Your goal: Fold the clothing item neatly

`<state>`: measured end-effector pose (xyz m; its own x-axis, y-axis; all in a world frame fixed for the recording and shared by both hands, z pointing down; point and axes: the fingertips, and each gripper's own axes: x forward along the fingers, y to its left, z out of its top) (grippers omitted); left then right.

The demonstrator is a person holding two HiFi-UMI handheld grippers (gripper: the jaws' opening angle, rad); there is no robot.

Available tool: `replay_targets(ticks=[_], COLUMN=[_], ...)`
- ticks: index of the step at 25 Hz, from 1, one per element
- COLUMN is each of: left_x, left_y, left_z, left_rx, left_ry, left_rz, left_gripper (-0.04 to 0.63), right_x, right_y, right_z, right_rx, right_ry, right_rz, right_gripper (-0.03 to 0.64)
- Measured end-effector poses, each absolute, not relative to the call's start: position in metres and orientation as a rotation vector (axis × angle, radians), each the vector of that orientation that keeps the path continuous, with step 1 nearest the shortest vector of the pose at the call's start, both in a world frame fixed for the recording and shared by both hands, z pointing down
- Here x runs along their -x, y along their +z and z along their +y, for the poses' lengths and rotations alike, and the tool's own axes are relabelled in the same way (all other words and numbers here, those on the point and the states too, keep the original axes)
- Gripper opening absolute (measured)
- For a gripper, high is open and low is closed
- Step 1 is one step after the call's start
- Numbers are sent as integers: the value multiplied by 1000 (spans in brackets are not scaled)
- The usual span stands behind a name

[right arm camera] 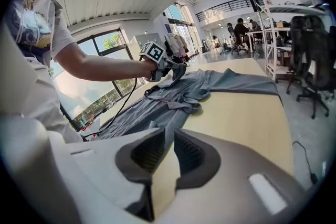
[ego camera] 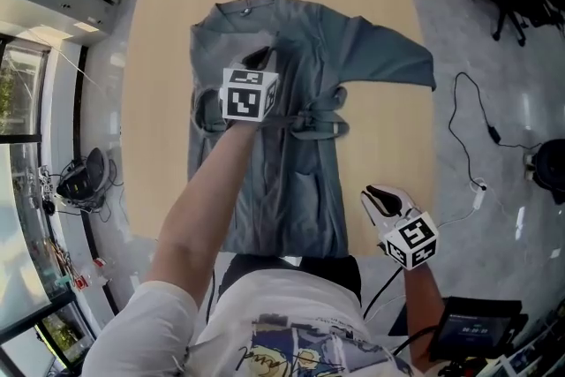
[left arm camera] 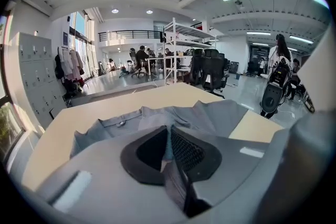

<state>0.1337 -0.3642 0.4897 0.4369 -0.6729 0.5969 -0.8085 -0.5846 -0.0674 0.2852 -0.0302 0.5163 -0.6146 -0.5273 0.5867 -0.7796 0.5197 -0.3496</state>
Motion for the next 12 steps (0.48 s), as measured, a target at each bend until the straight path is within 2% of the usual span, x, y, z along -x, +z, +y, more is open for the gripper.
replay_targets(ticks=[9, 12], left_x=[-147, -155], left_y=[523, 533], left_z=[-362, -358], left_rx=[-2410, -2398], left_ry=[970, 973], left_rz=[-1255, -1212], left_gripper=[38, 85], right_x=[-305, -310], right_y=[521, 522], right_z=[-26, -24], right_rx=[-1124, -1141], right_ry=[850, 854], right_rz=[-2328, -2318], right_gripper=[43, 43])
